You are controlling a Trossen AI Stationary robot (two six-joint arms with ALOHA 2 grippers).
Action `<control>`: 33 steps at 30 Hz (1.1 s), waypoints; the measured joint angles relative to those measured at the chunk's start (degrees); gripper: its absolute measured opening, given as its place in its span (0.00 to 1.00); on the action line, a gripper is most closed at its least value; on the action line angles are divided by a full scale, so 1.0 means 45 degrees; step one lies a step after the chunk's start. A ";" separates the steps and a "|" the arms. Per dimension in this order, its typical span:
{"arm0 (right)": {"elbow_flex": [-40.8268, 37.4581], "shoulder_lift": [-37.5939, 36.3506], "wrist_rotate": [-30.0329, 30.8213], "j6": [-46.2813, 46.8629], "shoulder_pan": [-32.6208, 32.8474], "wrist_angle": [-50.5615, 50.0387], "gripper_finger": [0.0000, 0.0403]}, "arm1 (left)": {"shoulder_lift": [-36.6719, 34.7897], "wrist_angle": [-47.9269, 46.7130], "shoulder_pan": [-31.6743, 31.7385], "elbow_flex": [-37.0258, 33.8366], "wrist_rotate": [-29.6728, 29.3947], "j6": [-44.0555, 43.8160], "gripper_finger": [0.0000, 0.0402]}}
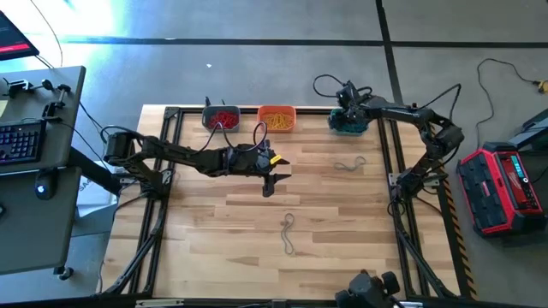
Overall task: Sort rubber bands into baskets
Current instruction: Put the blue rubber band into the light blue bin
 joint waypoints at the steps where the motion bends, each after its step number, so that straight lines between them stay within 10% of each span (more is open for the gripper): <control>1: 0.0373 0.0000 0.0157 -0.0046 0.0060 -0.0435 0.48 | 0.0000 -0.0011 0.0000 0.0000 0.0000 0.0002 0.50; 16: 0.4230 -0.0165 0.0365 -0.1081 0.1118 -0.7070 0.49 | 0.0000 -0.0225 0.0000 0.0000 0.0005 0.0390 0.50; 33: -0.2096 -0.5092 -0.2559 -0.2247 0.5506 -0.4861 0.40 | 0.0000 0.0204 -0.0198 -0.0005 0.1919 0.0977 0.50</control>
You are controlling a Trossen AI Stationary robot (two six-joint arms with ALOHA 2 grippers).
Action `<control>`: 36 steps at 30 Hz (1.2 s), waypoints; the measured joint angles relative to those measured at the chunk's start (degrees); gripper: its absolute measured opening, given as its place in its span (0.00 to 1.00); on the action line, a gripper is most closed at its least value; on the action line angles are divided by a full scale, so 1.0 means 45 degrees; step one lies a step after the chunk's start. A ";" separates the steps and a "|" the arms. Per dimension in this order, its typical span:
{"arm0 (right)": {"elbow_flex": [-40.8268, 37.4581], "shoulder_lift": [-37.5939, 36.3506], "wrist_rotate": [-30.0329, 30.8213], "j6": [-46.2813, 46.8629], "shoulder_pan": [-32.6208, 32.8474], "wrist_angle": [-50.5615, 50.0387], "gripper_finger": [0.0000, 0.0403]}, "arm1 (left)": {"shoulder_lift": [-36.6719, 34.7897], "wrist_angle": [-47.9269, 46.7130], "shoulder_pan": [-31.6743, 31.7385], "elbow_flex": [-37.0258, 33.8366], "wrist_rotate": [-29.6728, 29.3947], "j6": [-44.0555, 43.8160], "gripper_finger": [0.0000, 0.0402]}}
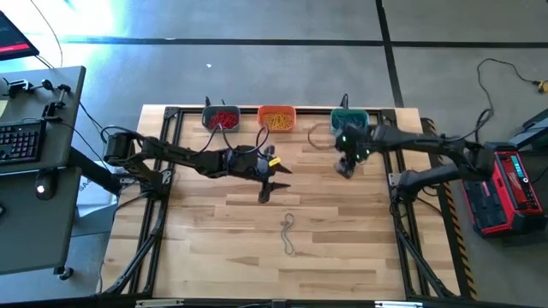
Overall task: Sort rubber bands into baskets
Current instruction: Put the blue rubber band into the light blue bin
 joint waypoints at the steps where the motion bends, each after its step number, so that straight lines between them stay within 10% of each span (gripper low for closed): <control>1: -0.0397 -0.0056 0.0000 0.0092 0.0238 -0.0023 0.40 | 0.0000 0.0024 -0.0058 0.0000 0.0203 0.0063 0.50; 22: -0.0981 0.3567 0.1882 -0.2590 0.0554 -0.0090 0.39 | 0.0000 0.2919 -0.0350 -0.1919 0.0923 -0.0449 0.50; 36: -0.0779 0.3762 0.1107 -0.2647 0.0104 -0.0219 0.03 | 0.0000 0.2953 -0.0346 -0.1919 0.0918 -0.0572 0.50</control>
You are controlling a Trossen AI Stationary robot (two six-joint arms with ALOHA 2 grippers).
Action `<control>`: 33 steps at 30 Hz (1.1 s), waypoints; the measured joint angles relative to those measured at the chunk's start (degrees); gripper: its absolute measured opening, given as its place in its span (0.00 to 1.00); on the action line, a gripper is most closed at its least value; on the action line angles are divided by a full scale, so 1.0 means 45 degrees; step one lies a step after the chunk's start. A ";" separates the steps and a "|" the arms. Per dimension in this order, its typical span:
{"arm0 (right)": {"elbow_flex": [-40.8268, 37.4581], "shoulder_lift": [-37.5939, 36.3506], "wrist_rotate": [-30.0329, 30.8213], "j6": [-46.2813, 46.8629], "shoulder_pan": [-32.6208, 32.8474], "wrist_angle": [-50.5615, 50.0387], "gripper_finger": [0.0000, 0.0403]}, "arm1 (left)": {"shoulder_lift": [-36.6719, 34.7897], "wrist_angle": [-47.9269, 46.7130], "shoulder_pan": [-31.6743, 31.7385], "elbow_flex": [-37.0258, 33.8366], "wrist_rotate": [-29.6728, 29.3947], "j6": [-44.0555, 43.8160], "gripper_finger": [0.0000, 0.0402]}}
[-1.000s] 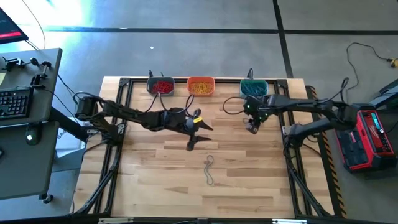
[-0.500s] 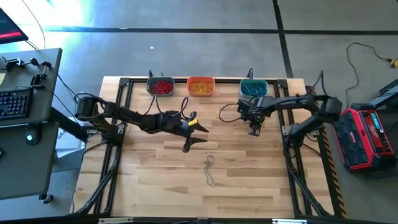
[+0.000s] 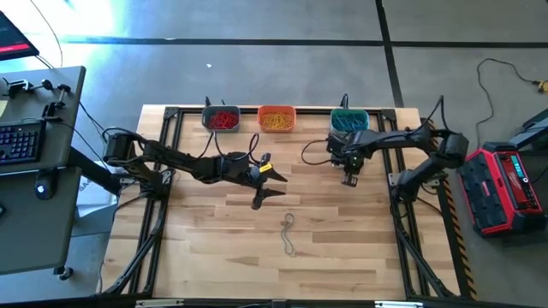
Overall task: Sort rubber bands into baskets
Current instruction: Put the blue rubber band into the light blue bin
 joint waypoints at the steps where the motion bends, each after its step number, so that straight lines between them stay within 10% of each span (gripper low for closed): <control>1: 0.0053 -0.0110 0.0017 0.0016 0.0000 -0.0063 0.03 | 0.0000 0.0000 0.0000 0.0000 0.0000 0.0000 0.50; 9: 0.1033 -0.1336 0.0487 0.0035 -0.0011 -0.0145 0.00 | 0.0000 -0.0034 -0.0010 0.0000 -0.0005 -0.0092 0.50; 22: 0.2715 -0.1900 0.4970 -0.0317 -0.0732 0.0723 0.00 | 0.0000 -0.0044 -0.0015 0.0010 -0.0005 -0.0187 0.50; 33: 0.2467 -0.1856 0.5203 -0.2857 -0.3030 0.2962 0.00 | 0.0000 -0.0063 -0.0015 0.0010 -0.0005 -0.0301 0.50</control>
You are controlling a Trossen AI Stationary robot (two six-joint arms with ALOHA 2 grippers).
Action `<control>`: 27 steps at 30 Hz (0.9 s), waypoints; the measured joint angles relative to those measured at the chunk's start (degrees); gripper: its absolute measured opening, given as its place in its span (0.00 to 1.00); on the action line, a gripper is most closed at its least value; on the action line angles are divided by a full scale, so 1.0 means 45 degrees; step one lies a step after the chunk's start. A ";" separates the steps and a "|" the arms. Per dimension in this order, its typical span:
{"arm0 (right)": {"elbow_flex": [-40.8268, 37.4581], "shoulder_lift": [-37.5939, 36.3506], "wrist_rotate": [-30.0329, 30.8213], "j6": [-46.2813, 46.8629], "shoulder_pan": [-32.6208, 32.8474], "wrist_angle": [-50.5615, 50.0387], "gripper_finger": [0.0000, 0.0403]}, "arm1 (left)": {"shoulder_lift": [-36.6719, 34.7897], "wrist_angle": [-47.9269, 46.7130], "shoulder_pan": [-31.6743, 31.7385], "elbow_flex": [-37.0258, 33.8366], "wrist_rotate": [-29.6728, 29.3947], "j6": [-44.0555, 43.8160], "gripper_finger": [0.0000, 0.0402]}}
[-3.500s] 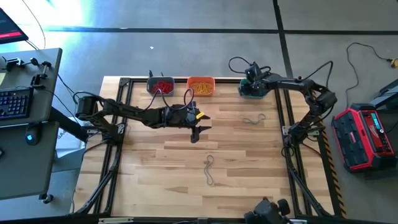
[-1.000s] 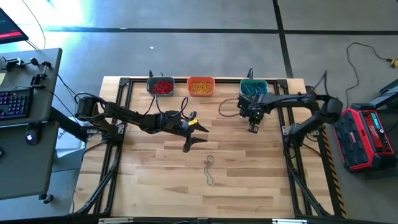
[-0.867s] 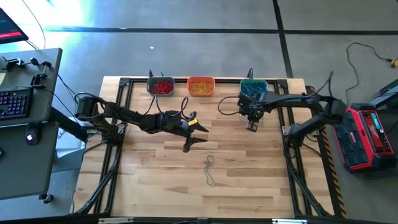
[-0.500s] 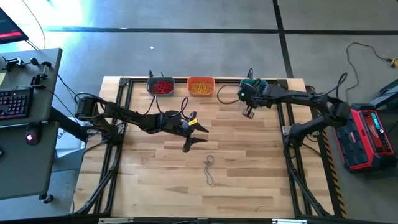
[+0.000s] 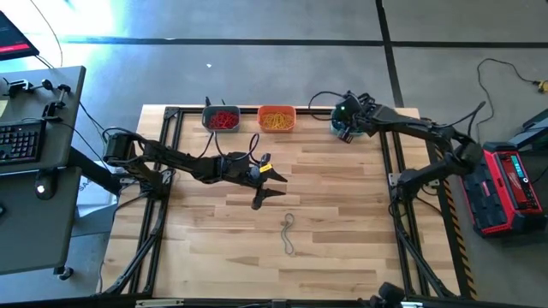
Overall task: Sort rubber bands into baskets
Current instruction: Put the blue rubber band into the light blue bin
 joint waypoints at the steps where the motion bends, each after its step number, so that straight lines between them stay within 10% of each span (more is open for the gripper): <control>1: -0.0084 0.0000 -0.0054 -0.0162 -0.0200 0.0152 0.00 | 0.0000 0.0000 0.0000 0.0000 -0.0004 0.0000 0.50; 20: -0.0612 0.2410 -0.0526 -0.0776 -0.1400 0.1537 0.01 | 0.0000 0.0000 -0.0165 0.0004 0.0510 0.0000 0.50; 27: -0.0615 0.2568 -0.0424 -0.0253 -0.1386 0.1827 0.21 | 0.0000 -0.0150 -0.0189 0.0005 0.0520 0.0034 0.50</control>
